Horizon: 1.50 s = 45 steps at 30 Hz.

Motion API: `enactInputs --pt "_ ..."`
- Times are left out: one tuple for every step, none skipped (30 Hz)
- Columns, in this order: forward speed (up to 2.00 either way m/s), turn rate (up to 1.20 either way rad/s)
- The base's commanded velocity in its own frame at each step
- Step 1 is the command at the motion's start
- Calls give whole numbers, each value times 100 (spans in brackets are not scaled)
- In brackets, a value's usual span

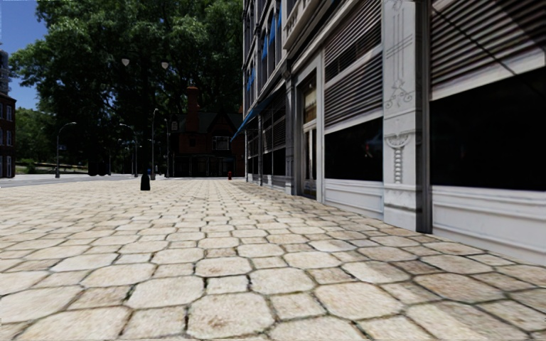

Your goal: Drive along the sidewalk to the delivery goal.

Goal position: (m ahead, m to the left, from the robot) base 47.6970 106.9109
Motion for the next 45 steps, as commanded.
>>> enactInputs --pt "200 77" --pt "200 83" --pt "200 30" --pt "200 7" --pt "200 0" --pt "200 0" --pt "200 0" --pt "200 0" --pt "200 0" --pt "200 0" --pt "200 0" --pt "200 0" --pt "200 0" --pt "200 0" --pt "200 0" --pt "200 0" --pt "200 0" --pt "200 0" --pt "200 0" --pt "200 0" --pt "200 0" --pt "200 0" --pt "200 0" --pt "200 0" --pt "200 0" --pt "200 0" --pt "200 17" --pt "200 62" --pt "200 82" --pt "200 95" --pt "200 99" --pt "200 99" --pt "200 90" --pt "200 41" --pt "200 19" --pt "200 19" --pt "200 7" --pt "200 1" --pt "200 0" --pt "200 0" --pt "200 0" --pt "200 0" --pt "200 0" --pt "200 0" --pt "200 0"
